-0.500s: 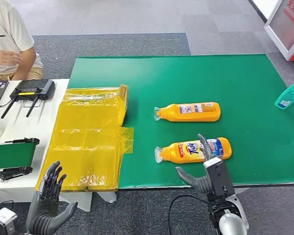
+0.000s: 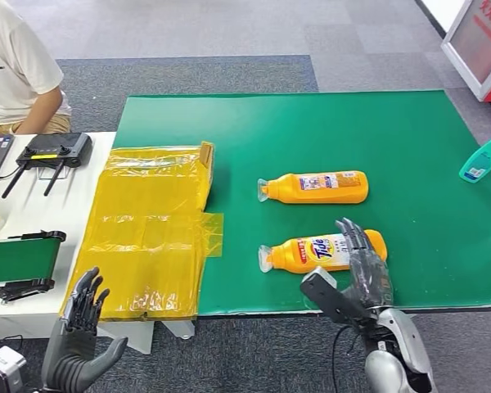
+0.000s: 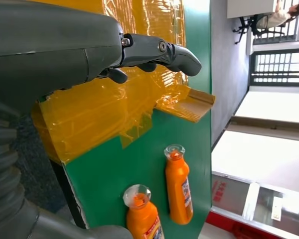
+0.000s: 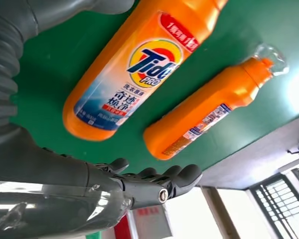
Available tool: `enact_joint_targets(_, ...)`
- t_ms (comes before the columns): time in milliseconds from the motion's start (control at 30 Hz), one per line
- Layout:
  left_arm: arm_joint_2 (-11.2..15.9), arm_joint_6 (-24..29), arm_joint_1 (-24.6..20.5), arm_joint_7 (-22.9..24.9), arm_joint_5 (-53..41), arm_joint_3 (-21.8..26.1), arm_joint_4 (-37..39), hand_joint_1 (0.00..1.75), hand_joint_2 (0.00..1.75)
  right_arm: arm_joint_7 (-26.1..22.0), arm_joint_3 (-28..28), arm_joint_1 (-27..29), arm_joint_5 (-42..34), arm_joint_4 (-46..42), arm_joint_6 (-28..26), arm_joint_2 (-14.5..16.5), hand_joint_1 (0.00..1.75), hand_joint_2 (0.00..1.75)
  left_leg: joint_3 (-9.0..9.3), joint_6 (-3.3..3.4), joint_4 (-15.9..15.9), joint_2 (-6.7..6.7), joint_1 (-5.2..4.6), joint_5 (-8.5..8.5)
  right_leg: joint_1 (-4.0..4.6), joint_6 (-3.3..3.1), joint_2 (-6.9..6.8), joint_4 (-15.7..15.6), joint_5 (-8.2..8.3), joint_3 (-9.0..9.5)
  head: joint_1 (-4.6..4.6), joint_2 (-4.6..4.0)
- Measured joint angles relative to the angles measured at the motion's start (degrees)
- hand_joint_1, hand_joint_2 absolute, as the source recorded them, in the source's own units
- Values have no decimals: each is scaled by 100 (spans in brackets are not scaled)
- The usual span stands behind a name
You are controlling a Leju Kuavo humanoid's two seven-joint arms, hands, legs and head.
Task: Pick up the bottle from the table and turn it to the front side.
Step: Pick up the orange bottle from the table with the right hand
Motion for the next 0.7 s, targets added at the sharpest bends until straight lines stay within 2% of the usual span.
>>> enact_joint_targets(200,16,-20,-97,-14,-11,47,112,0,175,380,717,-522,1015,491,38,-873,0,175,0,2,0,0,0,4,0,3,0,0,5,1,0,0)
enact_joint_targets(400,127,140,-161,-14,88,29,220,0,175,438,1449,-1284,1084,1174,249,-1584,0,175,0,6,0,0,-1,11,-3,10,0,0,11,0,1,0)
enact_joint_targets(700,324,349,-172,-11,203,-91,374,0,175,515,2264,-2205,1025,1869,574,-2162,0,175,-1,6,1,1,-1,12,-3,11,0,0,12,-1,0,0)
